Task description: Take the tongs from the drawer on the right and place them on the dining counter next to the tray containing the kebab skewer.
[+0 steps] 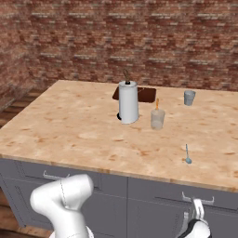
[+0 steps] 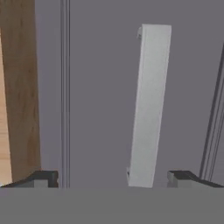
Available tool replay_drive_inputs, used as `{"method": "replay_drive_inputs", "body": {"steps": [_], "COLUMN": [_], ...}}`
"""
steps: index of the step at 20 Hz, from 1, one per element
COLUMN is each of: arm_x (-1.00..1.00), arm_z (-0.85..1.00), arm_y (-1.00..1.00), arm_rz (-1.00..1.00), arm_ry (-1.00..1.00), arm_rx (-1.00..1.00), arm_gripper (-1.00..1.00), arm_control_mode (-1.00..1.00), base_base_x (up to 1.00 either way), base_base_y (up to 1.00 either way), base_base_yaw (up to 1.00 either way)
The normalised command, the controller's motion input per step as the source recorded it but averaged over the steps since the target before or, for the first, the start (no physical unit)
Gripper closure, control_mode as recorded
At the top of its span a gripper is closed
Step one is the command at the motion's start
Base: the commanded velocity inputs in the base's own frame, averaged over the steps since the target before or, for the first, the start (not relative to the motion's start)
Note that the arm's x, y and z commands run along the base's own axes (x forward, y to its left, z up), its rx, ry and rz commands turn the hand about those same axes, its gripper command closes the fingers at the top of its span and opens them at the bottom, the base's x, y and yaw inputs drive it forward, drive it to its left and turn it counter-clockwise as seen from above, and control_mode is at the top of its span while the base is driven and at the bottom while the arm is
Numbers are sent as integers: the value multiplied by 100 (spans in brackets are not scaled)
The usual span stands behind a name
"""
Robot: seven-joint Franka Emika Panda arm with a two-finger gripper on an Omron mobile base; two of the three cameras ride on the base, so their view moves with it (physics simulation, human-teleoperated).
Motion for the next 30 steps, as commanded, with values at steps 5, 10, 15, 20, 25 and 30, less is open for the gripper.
{"method": "replay_drive_inputs", "body": {"steps": [5, 10, 15, 20, 25, 30], "arm_x": [24, 21, 15, 6, 1, 7], "arm_z": [-28, -29, -29, -38, -40, -32], "arm_y": [-11, -9, -12, -13, -15, -6], "arm_rz": [0, 0, 0, 0, 0, 0], "arm_ry": [-3, -3, -8, -12, -16, -13], "arm_rx": [1, 2, 4, 6, 8, 2], "arm_gripper": [-100, -100, -100, -100, -100, -100], "arm_control_mode": [-100, -100, -100, -100, -100, -100], "base_base_x": [0, 0, 0, 0, 0, 0], "base_base_y": [0, 0, 0, 0, 0, 0], "base_base_yaw": [0, 0, 0, 0, 0, 0]}}
